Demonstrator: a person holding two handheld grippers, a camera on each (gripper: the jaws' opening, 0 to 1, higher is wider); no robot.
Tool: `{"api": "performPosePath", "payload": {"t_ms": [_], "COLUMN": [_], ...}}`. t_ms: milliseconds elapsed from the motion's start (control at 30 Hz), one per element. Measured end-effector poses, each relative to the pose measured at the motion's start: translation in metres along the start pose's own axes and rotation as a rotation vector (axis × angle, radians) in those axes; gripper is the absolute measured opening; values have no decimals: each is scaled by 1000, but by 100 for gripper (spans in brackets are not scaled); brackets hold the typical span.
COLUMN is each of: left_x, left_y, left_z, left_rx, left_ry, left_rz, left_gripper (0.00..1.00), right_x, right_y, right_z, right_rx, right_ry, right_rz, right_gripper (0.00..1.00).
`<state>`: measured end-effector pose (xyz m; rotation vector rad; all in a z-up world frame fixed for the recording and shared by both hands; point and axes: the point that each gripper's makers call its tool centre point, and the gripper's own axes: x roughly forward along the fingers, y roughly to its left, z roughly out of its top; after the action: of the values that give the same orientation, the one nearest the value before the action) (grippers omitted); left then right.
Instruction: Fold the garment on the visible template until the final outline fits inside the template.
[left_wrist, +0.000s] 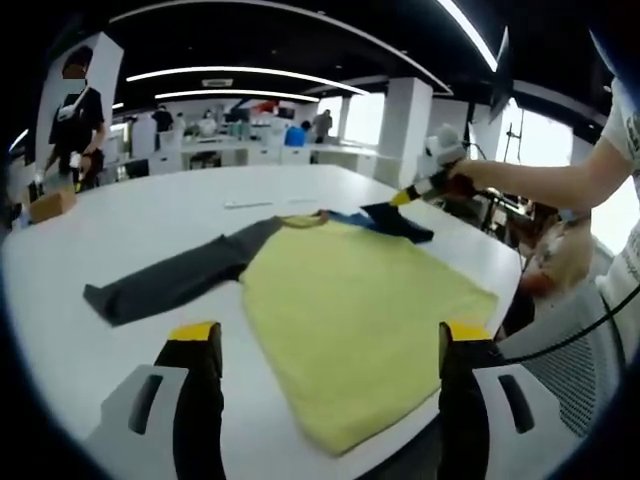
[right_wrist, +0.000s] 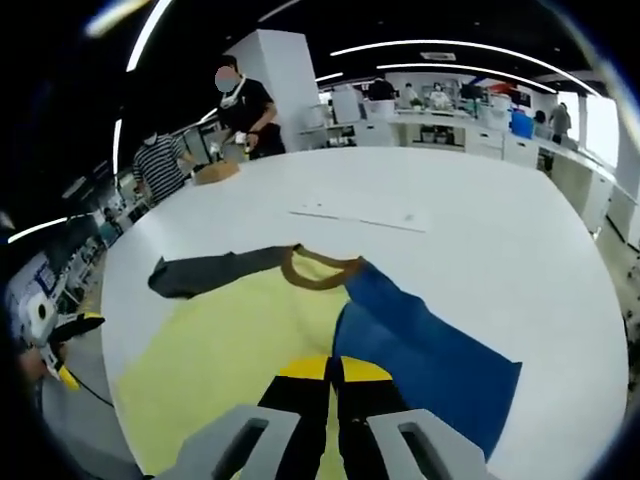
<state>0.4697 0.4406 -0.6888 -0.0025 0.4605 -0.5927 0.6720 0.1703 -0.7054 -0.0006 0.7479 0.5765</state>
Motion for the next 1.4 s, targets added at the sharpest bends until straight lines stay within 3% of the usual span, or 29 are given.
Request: {"api": "performPosePath", "payload": {"t_ms": [1400], "left_x": [0], "left_y": [10], "left_z": [-10], "left_rx": [-19], "left_ry": [16], "left_rz": [4], "left_gripper": [85], "right_x": [52], "right_y": [84], "right_z": [42], "right_rx": [-10], "right_ry": [-48], "right_rz": [121], "right_gripper": [0]}}
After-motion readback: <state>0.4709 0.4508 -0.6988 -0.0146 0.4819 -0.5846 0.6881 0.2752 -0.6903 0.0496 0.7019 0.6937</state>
